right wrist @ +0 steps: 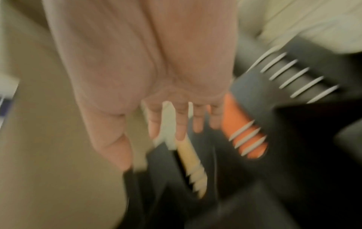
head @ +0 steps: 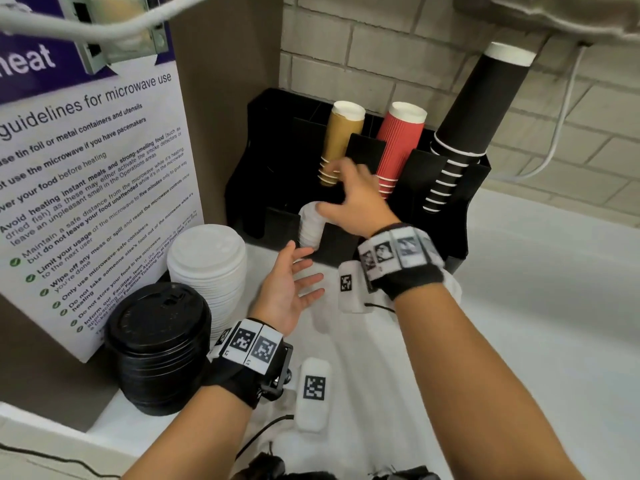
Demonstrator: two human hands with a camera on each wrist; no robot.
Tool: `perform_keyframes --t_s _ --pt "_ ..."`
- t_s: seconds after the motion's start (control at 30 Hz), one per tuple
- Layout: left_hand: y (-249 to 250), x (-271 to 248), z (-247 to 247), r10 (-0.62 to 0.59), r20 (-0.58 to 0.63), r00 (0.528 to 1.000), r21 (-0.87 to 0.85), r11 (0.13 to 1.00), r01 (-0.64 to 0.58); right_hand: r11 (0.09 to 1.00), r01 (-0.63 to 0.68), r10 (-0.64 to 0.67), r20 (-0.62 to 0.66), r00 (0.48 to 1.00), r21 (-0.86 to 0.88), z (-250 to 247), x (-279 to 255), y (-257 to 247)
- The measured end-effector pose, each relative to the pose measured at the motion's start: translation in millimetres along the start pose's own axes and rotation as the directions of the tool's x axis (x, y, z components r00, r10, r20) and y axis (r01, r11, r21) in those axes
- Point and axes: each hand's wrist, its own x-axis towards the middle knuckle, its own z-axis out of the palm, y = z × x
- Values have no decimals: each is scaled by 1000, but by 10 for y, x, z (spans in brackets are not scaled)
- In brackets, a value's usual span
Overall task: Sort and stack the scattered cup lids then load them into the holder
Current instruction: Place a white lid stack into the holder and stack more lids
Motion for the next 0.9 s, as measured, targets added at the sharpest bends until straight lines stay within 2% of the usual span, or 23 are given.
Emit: perform_keyframes --t_s 0.07,0.13,0.27,0.33,0.7,0.9 --pt "16 1 -10 1 7 1000 7 1000 -1 994 -74 80 -75 994 83 -232 -219 153" --pt "30 0 -22 7 13 1000 23 1000 -7 971 -210 217 -57 974 113 -432 -512 401" --pt "40 -8 -7 2 21 1000 38 999 -3 887 -461 461 -71 884 19 -622 -1066 860" --pt "32 -18 23 -1 33 999 43 999 -1 852 -522 523 -63 850 44 -596 -1217 957" --pt "-39 -79 127 21 97 995 65 997 -28 874 -455 479 -148 865 171 -262 -1297 1064" --pt "-57 -101 107 17 99 995 82 996 -26 883 -429 464 -214 860 190 -308 -1302 1017"
